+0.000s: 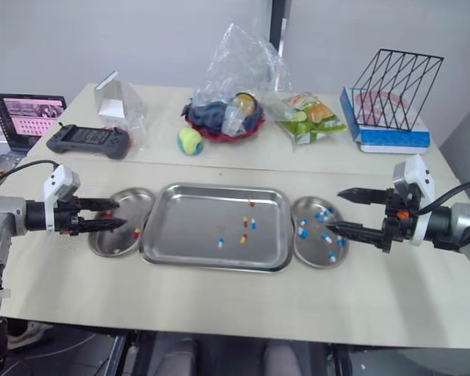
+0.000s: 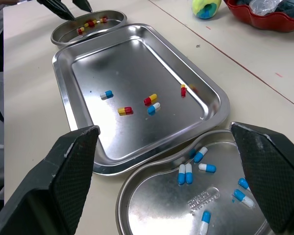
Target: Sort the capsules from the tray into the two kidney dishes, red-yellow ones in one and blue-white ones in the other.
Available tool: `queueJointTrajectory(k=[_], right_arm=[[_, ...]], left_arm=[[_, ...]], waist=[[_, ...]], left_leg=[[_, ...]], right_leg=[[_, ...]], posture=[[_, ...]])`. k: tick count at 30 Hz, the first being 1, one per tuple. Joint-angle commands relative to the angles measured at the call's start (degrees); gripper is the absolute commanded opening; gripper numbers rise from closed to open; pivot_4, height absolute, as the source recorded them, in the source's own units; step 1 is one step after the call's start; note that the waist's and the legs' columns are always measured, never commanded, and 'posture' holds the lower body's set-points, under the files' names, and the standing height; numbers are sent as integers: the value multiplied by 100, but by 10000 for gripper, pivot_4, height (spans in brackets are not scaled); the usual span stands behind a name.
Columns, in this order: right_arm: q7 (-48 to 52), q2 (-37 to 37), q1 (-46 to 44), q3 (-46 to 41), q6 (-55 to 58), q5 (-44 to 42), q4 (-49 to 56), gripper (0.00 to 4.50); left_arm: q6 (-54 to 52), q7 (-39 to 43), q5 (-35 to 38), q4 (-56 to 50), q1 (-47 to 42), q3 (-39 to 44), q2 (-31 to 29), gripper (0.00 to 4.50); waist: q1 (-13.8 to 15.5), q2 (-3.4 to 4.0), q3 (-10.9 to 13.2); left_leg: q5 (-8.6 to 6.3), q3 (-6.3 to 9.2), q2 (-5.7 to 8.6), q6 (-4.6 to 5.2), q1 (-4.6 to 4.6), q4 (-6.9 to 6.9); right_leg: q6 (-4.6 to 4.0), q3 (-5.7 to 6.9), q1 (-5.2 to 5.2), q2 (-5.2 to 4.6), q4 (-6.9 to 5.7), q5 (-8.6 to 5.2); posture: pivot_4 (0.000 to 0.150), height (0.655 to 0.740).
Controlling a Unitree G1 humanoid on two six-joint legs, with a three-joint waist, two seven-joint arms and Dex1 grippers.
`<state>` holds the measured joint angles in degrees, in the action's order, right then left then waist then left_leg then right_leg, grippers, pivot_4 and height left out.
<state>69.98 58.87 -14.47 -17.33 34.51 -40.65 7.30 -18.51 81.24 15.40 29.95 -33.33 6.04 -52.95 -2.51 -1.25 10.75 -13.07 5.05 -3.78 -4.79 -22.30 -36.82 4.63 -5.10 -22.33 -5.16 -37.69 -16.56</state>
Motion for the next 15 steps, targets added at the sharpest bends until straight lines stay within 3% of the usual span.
queueJointTrajectory(k=[1, 6, 10, 15], right_arm=[[26, -22, -3, -180, -75, -27, 5, 45000], [-74, -144, 7, -214, -131, 17, -136, 45000], [-396, -474, 32, -254, -396, 254, -553, 45000], [-442, -591, 122, -342, -648, 424, -694, 45000]], left_arm=[[-130, 37, 314, -252, 111, 449, -309, 44907], [-97, -334, 758, -405, 657, 1352, -337, 44907], [-155, -692, 1426, -666, 1410, 2444, -11, 44907], [337, -1348, 1459, -400, 2011, 3028, 305, 44907]], waist=[[-28, 0, 0], [-41, 1, 0], [-40, 0, 0], [0, 5, 2]], left_leg=[[0, 0, -1, 0, 0, 0], [-1, 0, -2, 2, 2, 2], [-1, 0, -4, 2, 1, 3], [-1, -3, -3, 2, 1, 3]], right_leg=[[0, 0, -1, 1, 0, 0], [-1, -2, -2, 1, -2, 0], [-1, -1, -3, 1, 0, 0], [-1, -2, -3, -1, 1, 0]], posture=[[1500, 7380], [1500, 7380], [1500, 7380], [1500, 7380]])
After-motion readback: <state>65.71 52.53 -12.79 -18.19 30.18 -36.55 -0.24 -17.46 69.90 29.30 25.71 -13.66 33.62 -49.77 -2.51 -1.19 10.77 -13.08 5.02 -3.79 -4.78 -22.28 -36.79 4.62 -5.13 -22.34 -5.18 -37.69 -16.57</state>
